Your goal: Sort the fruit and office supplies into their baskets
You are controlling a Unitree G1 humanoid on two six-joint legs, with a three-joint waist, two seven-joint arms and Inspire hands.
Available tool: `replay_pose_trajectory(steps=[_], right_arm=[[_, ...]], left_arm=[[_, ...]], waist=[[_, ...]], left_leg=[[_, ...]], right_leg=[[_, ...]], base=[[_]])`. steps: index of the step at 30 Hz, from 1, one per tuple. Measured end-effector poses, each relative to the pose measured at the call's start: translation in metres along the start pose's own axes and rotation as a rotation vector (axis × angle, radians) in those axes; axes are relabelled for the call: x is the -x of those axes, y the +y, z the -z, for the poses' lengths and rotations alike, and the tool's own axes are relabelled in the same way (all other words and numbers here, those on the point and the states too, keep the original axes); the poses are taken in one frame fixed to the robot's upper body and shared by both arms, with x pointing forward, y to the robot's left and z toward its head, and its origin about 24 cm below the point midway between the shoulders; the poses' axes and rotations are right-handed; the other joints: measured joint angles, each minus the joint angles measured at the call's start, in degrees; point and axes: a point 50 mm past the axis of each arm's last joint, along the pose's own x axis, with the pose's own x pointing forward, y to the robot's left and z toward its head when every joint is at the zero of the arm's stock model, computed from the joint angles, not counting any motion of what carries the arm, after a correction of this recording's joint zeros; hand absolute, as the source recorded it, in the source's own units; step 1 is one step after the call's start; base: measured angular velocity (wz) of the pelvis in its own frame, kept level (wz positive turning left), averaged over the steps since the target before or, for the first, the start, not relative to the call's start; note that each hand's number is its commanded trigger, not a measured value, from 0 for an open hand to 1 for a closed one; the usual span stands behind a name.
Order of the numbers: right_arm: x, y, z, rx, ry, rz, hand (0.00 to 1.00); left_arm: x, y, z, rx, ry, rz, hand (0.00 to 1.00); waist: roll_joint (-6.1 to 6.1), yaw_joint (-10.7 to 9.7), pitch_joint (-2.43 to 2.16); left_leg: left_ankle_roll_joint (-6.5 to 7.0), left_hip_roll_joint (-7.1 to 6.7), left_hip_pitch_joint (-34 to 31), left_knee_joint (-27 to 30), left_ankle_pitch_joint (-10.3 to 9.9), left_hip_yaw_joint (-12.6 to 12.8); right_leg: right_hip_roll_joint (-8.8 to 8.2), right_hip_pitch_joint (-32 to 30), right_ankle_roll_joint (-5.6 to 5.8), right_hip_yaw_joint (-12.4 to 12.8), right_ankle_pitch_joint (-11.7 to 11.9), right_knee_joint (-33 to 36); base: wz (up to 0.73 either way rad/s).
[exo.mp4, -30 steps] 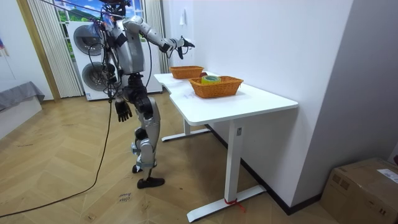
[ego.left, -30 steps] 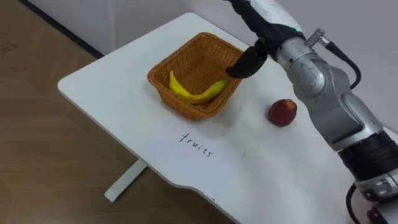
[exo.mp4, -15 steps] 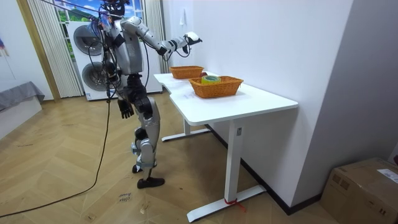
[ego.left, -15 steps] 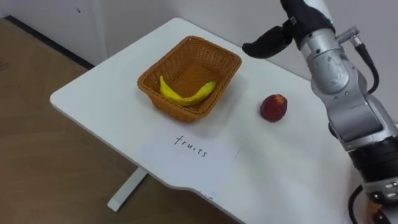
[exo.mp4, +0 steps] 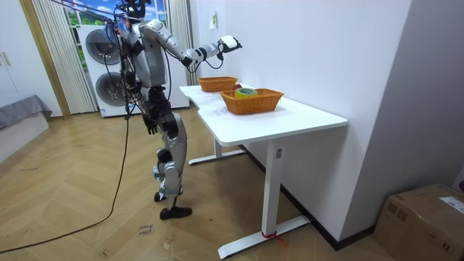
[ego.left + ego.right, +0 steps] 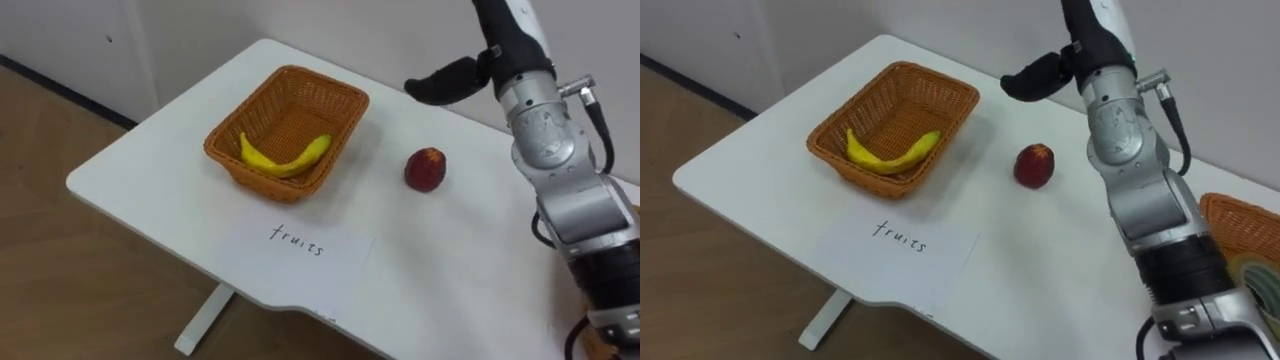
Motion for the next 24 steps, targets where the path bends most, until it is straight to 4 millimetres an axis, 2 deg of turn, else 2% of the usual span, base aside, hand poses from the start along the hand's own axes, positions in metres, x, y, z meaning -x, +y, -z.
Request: replay_pose_trajectory(steps=[5, 14, 21, 24], right_arm=[[0.0, -0.001, 0.013, -0.052, 0.062, 0.006, 0.0], [0.001, 0.002, 0.024, -0.103, 0.113, -0.004, 0.0], [0.004, 0.005, 0.03, -0.104, 0.139, -0.003, 0.0], [0.005, 0.009, 0.032, -0.118, 0.148, -0.011, 0.0]], left_arm=[[-0.002, -0.002, -0.003, -0.005, 0.0, 0.003, 0.0], [0.0, -0.007, 0.009, -0.04, 0.046, 0.014, 0.0], [0.0, -0.006, 0.014, -0.041, 0.07, 0.012, 0.0], [0.001, -0.007, 0.016, -0.042, 0.077, 0.013, 0.0]], waist=[[0.06, -0.57, 0.1], [0.39, -1.85, 0.33], [0.47, -1.79, 0.13], [0.64, -1.82, 0.19]], left_leg=[[0.03, -0.14, 0.29, 0.0, -0.03, 0.01], [0.08, -0.47, -1.51, 0.55, 0.0, -0.4], [0.13, -0.46, -2.33, 0.52, 0.02, -0.38], [0.19, -0.43, -2.37, 0.43, -0.03, -0.38]], right_leg=[[-0.12, 0.25, 0.0, 0.0, 0.0, 0.0], [-0.27, -1.26, -0.02, -0.12, 0.02, 0.0], [-0.23, -2.13, -0.02, -0.13, 0.02, -0.02], [-0.22, -2.15, -0.01, -0.13, 0.01, -0.07]], base=[[0.0], [0.01], [0.0], [0.0]])
